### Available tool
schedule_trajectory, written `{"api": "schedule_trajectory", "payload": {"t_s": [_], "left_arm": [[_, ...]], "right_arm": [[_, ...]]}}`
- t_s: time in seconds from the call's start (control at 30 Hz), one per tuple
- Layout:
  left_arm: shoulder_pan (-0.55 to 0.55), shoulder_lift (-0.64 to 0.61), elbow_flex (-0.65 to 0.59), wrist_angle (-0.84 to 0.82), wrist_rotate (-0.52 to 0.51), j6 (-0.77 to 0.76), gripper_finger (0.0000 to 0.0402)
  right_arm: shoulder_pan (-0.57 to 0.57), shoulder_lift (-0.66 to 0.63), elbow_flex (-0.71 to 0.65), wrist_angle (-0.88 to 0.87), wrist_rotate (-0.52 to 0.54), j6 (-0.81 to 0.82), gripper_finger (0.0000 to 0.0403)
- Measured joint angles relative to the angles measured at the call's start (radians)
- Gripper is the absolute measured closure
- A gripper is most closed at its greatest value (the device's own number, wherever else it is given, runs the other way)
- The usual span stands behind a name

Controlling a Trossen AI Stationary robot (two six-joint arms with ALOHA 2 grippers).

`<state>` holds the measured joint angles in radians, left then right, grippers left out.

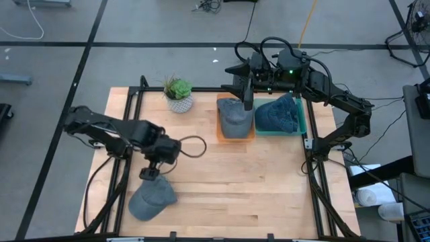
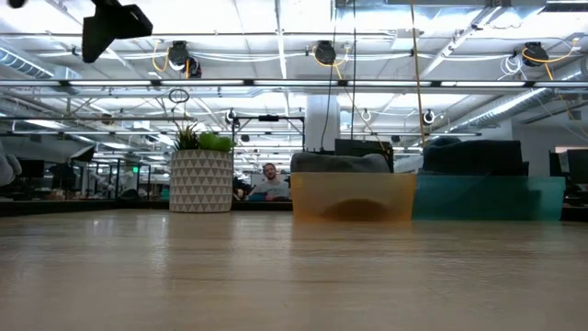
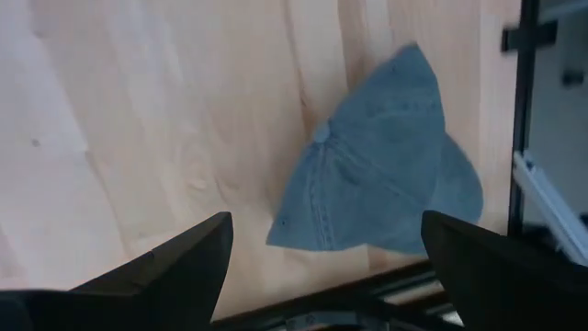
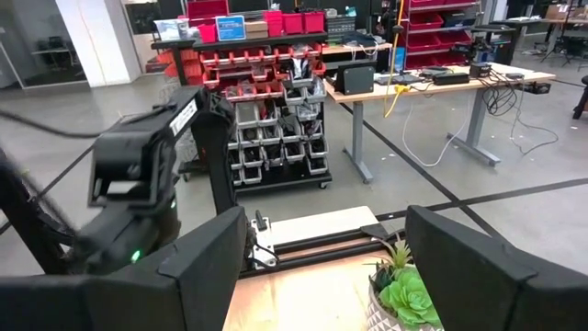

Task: Pick & Place hat
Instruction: Put the gray cap in the orange bin

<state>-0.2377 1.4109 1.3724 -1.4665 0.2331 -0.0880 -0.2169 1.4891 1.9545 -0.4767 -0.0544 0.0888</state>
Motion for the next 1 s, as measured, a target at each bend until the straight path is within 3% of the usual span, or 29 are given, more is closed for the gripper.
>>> {"api": "schedule_trajectory", "payload": {"t_s": [0.27,0.73,1.0], "left_arm": [[-0.058,0.075,0.000,0.007,0.005,0.064,0.0039],[-0.066,0.216,-0.023,0.031,0.065,0.123,0.0039],[-0.081,0.239,-0.125,0.138,0.065,0.156,0.0039]], "right_arm": [[0.000,0.000,0.000,-0.002,-0.002,-0.024,0.0114],[0.000,0.000,0.000,-0.008,-0.002,-0.052,0.0114],[0.000,-0.012,0.000,-0.021,-0.002,-0.052,0.0114]]}}
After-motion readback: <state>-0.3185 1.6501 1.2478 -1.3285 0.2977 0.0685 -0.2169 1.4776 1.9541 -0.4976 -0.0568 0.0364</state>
